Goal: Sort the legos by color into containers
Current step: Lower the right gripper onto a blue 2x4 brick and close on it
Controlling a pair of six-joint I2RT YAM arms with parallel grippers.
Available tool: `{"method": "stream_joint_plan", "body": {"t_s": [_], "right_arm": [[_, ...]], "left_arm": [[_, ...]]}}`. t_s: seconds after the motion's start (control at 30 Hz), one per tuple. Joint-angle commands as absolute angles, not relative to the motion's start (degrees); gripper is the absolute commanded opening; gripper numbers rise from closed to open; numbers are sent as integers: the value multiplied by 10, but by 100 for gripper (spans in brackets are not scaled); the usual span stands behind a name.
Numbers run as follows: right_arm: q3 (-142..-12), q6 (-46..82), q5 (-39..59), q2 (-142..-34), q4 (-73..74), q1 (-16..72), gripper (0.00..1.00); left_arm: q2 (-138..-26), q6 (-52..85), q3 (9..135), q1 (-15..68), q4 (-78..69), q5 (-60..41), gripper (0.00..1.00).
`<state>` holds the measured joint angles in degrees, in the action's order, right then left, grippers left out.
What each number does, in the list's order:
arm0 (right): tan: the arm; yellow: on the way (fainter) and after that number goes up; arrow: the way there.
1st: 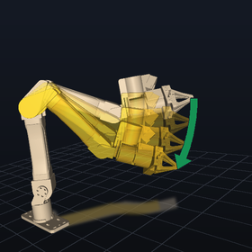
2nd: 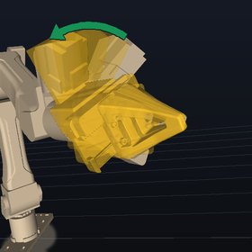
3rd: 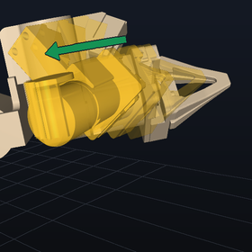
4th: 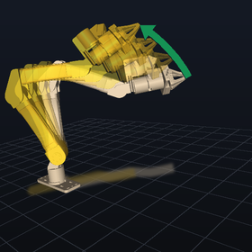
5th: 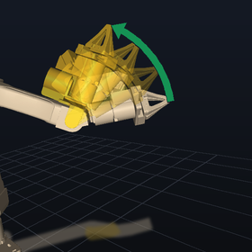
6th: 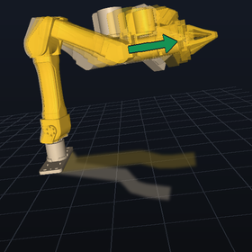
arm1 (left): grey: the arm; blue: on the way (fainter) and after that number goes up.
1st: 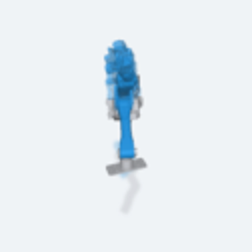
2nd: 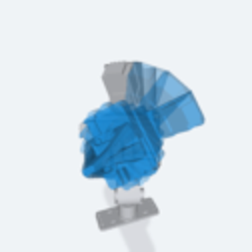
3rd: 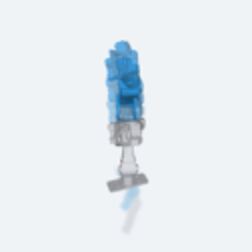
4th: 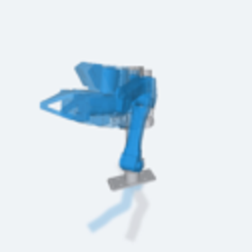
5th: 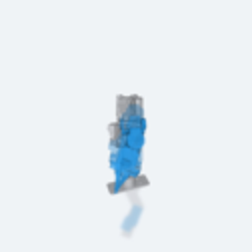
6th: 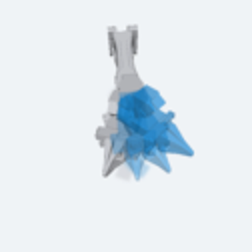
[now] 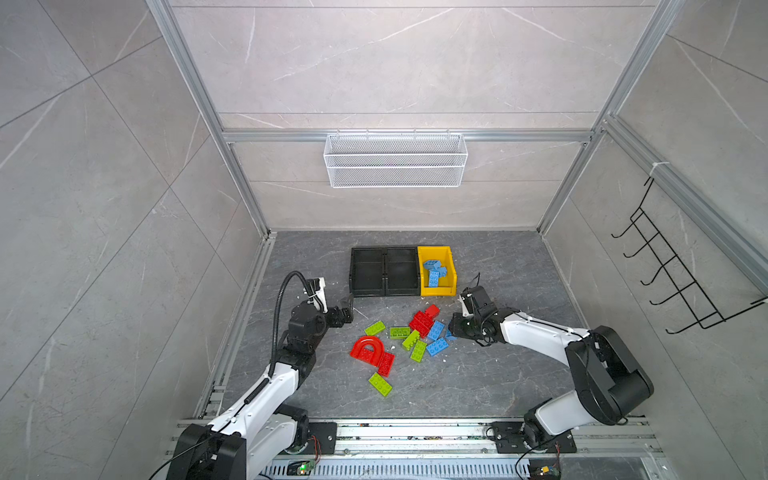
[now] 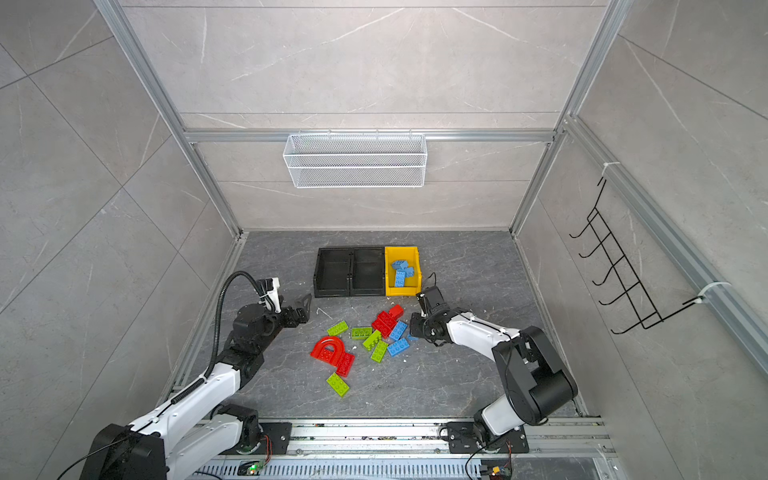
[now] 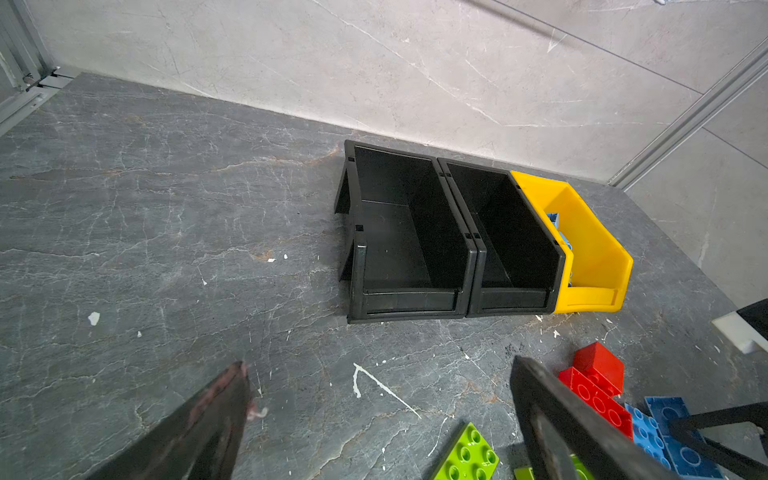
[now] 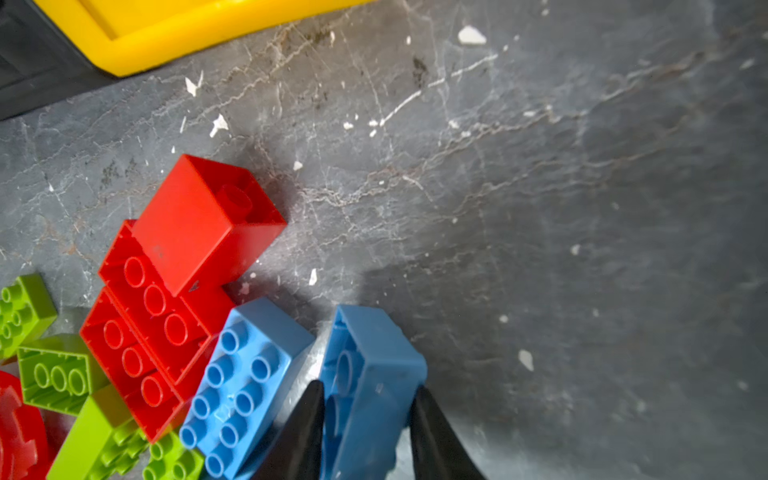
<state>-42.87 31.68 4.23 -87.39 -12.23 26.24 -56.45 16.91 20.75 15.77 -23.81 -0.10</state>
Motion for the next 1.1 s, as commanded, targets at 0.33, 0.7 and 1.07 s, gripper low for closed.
{"method": "stream_joint_plan", "body": {"t_s": [0.33, 0.7, 1.07], "right_arm": [[-448, 289, 29, -856, -153, 265, 30], [-446, 271, 27, -883, -150, 267, 47], [-461, 268, 43, -913, -127, 276, 45]], "left_arm": [[-561, 156, 214, 159, -258, 2, 100], [-558, 155, 214, 159, -257, 2, 100], [-567, 159, 216, 159, -260, -1, 100]]}}
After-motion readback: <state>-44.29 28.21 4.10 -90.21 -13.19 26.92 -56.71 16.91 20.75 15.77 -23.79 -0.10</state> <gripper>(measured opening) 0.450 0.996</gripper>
